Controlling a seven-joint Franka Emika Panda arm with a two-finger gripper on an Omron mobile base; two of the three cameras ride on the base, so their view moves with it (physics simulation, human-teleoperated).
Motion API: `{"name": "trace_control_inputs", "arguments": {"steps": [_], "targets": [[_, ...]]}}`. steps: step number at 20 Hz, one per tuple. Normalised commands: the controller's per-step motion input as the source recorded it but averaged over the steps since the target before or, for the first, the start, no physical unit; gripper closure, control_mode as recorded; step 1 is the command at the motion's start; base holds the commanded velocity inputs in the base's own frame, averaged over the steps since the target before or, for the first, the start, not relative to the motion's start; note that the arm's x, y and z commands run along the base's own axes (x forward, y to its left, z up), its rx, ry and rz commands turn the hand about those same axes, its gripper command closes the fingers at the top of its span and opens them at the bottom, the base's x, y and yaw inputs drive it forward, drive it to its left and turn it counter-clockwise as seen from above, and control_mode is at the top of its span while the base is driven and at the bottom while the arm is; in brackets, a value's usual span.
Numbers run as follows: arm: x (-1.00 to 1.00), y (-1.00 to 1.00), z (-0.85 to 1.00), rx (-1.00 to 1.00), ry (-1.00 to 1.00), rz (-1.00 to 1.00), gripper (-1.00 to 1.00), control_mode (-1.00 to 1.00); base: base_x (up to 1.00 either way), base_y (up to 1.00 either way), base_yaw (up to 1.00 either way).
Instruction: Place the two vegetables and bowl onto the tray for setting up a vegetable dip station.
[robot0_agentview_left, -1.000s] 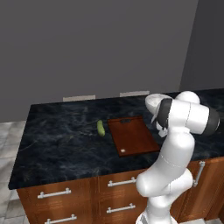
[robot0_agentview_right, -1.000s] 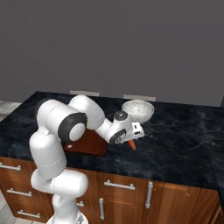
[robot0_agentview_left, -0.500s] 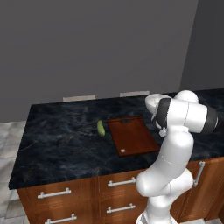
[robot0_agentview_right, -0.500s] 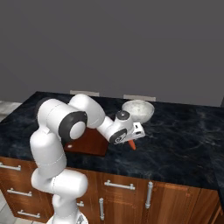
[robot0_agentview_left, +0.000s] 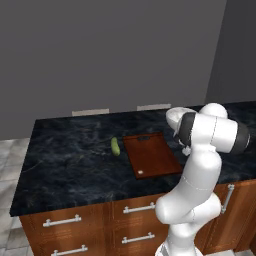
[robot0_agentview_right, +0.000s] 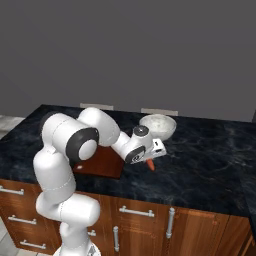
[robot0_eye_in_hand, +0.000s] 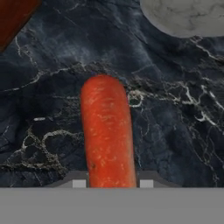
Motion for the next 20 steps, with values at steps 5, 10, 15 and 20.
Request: {"name": "trace_control_inputs", "arguments": {"steps": [5, 10, 15, 20], "targets": [[-0.02, 0.00, 0.43, 0.00, 0.00, 0.14, 1.00, -1.00, 0.00, 0.00, 0.00], [-0.18, 0.01, 0.40, 0.00, 0.00, 0.21, 1.00, -1.00, 0.00, 0.00, 0.00], [-0.32, 0.30, 0.39, -0.04, 0.00, 0.18, 1.00, -1.00, 0.00, 0.00, 0.00], [-0.48, 0.58, 0.38, -0.11, 0.00, 0.18, 1.00, -1.00, 0.00, 0.00, 0.00]]}}
